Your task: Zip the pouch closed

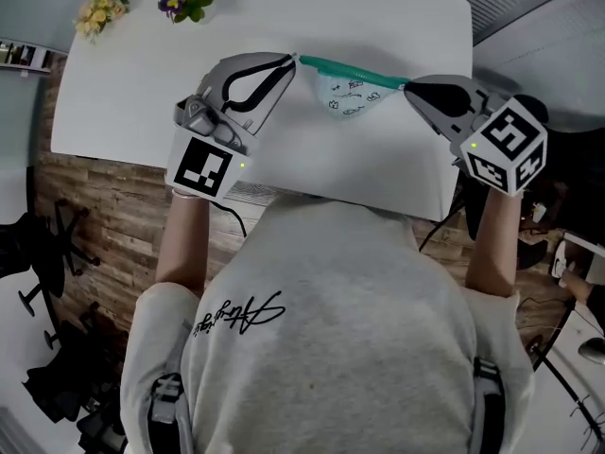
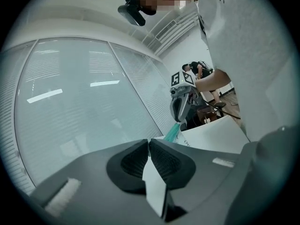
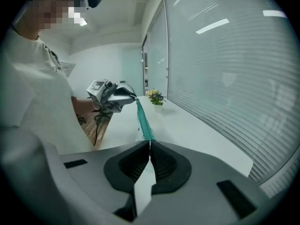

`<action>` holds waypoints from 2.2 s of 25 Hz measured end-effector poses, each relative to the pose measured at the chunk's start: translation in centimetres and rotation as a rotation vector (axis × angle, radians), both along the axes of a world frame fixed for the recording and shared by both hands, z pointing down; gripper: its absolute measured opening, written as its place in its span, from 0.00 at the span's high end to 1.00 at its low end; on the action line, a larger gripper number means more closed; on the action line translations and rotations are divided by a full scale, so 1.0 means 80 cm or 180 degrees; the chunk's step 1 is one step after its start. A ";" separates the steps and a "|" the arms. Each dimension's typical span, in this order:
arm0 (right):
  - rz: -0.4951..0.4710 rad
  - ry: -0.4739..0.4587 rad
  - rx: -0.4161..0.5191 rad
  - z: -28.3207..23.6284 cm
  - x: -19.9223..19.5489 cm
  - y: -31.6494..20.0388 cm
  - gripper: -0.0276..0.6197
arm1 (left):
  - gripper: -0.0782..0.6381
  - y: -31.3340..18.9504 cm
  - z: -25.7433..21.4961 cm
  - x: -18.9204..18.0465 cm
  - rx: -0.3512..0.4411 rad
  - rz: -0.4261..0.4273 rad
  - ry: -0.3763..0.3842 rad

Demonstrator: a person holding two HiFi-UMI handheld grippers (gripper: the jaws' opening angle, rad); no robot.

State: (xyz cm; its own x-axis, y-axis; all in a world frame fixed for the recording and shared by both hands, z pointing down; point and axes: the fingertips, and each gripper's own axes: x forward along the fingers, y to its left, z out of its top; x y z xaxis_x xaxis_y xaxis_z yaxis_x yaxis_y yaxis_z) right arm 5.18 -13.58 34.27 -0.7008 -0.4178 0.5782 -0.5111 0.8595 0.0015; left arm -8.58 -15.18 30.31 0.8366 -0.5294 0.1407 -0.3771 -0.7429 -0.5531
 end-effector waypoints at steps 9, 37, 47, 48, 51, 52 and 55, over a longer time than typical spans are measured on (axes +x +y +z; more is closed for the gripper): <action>0.0553 -0.0137 0.0039 0.039 0.021 -0.062 0.94 | 0.86 -0.043 0.034 0.016 -0.0117 -0.0181 -0.0042; 0.0788 0.0509 -0.0153 0.165 0.027 -0.103 0.93 | 0.86 -0.096 0.156 0.033 -0.0816 -0.0420 -0.0487; 0.1077 0.0468 -0.0089 0.175 0.034 -0.128 0.92 | 0.86 -0.122 0.182 0.033 -0.0961 -0.0618 -0.0550; 0.1098 0.0483 -0.0070 0.176 0.034 -0.130 0.92 | 0.86 -0.123 0.186 0.033 -0.0974 -0.0632 -0.0570; 0.1143 0.0496 -0.0048 0.180 0.032 -0.136 0.91 | 0.86 -0.129 0.196 0.030 -0.0999 -0.0674 -0.0629; 0.1162 0.0479 -0.0052 0.180 0.032 -0.138 0.91 | 0.86 -0.131 0.198 0.029 -0.1016 -0.0684 -0.0644; 0.1257 0.0376 -0.0076 0.180 0.033 -0.143 0.90 | 0.86 -0.134 0.206 0.027 -0.1128 -0.0696 -0.0658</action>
State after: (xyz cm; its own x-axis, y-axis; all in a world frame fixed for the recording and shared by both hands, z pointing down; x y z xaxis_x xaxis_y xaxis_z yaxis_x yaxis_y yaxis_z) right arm 7.81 -24.98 48.67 -0.4175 -0.6269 0.6578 -0.7993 0.5977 0.0624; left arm -6.45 -25.91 46.80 0.6459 -0.5795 0.4970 -0.4545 -0.8150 -0.3595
